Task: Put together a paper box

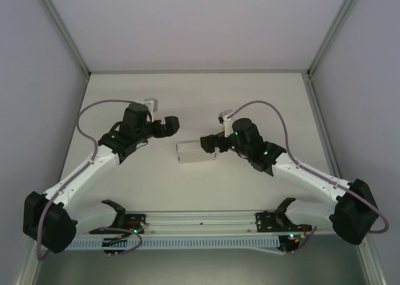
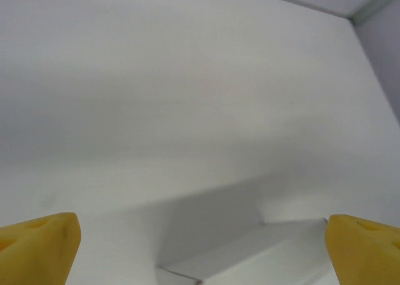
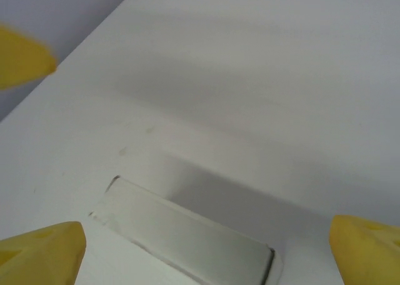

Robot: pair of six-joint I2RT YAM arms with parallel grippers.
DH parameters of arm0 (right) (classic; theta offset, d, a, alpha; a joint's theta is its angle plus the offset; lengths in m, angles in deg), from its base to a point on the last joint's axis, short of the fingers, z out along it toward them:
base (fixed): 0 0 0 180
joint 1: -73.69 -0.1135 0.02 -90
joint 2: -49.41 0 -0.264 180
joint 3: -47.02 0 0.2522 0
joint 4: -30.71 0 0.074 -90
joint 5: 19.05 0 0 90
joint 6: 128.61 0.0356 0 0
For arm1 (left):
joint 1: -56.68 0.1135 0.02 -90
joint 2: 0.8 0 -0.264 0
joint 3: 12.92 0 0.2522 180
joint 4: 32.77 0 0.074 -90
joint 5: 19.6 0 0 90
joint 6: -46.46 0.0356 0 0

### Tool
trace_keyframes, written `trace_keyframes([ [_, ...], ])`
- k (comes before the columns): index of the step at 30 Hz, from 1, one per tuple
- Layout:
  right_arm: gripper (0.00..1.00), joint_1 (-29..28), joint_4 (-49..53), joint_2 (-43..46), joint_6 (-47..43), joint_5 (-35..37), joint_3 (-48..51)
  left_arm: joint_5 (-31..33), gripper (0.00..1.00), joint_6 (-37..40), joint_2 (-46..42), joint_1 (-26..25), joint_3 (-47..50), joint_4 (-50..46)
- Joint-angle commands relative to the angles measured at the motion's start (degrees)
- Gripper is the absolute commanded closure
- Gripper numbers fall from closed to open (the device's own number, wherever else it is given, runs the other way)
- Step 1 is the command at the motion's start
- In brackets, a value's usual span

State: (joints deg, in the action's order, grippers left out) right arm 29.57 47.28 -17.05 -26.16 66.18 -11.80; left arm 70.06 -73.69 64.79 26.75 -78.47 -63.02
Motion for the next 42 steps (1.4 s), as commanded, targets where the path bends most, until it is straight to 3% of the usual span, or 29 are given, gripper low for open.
trace_keyframes([
  [1,0.0,0.0,13.6,-4.0,-28.9,-14.0,-6.1,12.0,0.0,2.1,-1.1,0.8,-1.3,-8.3],
  [3,0.0,-0.2,21.4,-7.9,-40.6,-15.6,-11.0,12.4,0.0,2.2,-2.1,1.3,-0.6,-7.8],
  [6,0.0,-0.5,28.7,-14.6,-51.1,-13.4,-17.5,12.8,0.0,2.2,-3.7,1.9,1.1,-6.6],
  [16,0.02,-0.7,36.8,-33.9,-59.5,-9.2,-31.2,15.3,0.0,1.6,-4.8,3.1,3.2,-8.5],
  [22,0.16,-1.4,42.3,-41.7,-59.6,-8.4,-38.2,15.5,0.0,1.6,-5.0,3.2,3.6,-8.8],
  [25,0.35,-2.4,44.0,-44.0,-58.9,-7.8,-40.0,16.6,0.0,1.0,-5.2,3.3,4.4,-8.9],
  [27,0.55,-3.2,43.3,-44.3,-58.5,-6.0,-39.6,16.9,0.0,1.1,-5.3,3.4,4.4,-9.2],
  [33,0.66,-5.0,42.1,-42.2,-56.4,1.5,-38.4,17.4,0.0,1.1,-5.8,3.5,4.4,-9.5],
  [39,0.66,-5.2,32.8,-37.1,-56.6,16.6,-33.6,18.4,0.0,0.9,-6.6,3.7,4.6,-10.2],
  [42,0.67,-5.2,19.8,-34.7,-62.7,26.1,-26.1,19.6,0.0,0.4,-7.1,3.7,5.0,-10.4],
])
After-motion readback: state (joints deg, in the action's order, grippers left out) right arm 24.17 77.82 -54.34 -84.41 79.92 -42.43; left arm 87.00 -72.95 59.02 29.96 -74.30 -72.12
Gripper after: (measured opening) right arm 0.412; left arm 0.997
